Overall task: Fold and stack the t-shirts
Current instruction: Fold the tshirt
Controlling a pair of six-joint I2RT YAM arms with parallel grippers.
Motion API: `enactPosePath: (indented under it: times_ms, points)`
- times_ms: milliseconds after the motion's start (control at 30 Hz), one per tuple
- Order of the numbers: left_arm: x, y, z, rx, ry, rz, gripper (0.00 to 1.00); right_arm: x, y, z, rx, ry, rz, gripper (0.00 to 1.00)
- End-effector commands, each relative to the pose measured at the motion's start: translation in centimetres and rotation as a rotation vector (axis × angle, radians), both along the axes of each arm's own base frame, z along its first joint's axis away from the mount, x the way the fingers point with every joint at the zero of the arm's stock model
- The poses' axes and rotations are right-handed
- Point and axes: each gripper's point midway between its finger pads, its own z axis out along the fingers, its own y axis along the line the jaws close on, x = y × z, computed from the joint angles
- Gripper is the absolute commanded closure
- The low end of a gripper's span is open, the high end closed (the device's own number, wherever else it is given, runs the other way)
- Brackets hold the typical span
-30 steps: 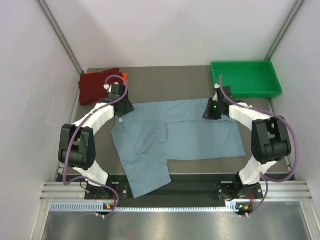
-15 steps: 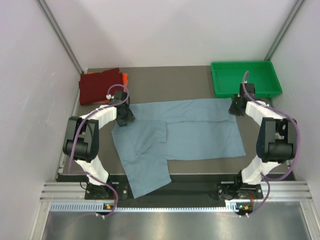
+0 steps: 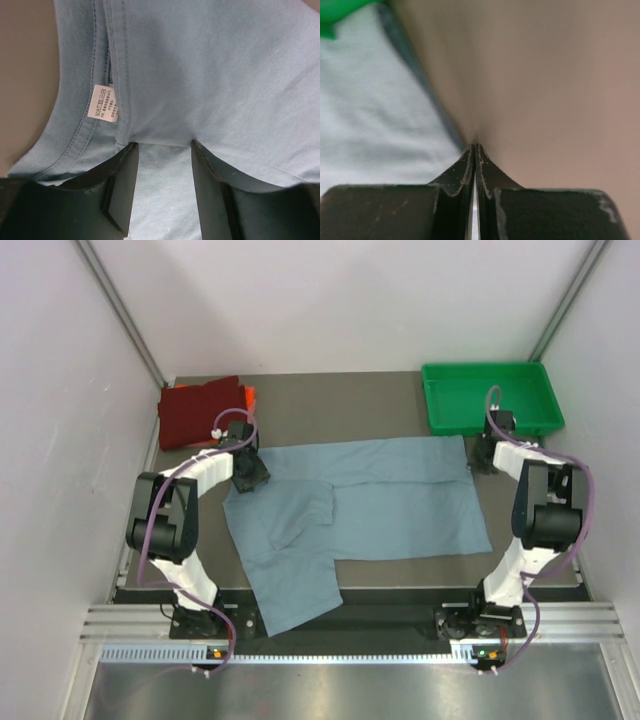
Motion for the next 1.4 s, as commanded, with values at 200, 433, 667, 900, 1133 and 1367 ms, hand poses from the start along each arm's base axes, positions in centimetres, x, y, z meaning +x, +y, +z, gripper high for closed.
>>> enactPosePath:
  times_ms: [200,433,667,900,1133,1367]
  points:
    - [-0.5,0.5,3.2,0.025,0.037,-0.077,0.46,-0.5,0.2,4.6,0.034,-0.081,-0.059,0.91]
    - [-3.5,-1.5,8.5,-0.065,-0.045,-0.219,0.45,-3.9,14.0,8.8,0.301,-0.196,0.298,0.76]
    - [-10.0,-5.8,7.4,-0.330,-0.063,-0.350,0.46,-9.2,27.4,10.4,0.562,-0.249,0.675,0.70]
    - [-11.7,-5.5,3.9,-0.352,0.017,-0.260,0.47,-12.8,35.9,8.3,0.660,-0.199,0.853,0.60]
    - [-12.4,-4.9,2.0,-0.323,0.088,-0.239,0.48,-13.9,39.2,4.9,0.656,-0.141,0.915,0.57]
    - [-12.9,-4.4,1.5,-0.299,0.100,-0.214,0.49,-14.1,40.5,3.1,0.651,-0.121,0.918,0.57]
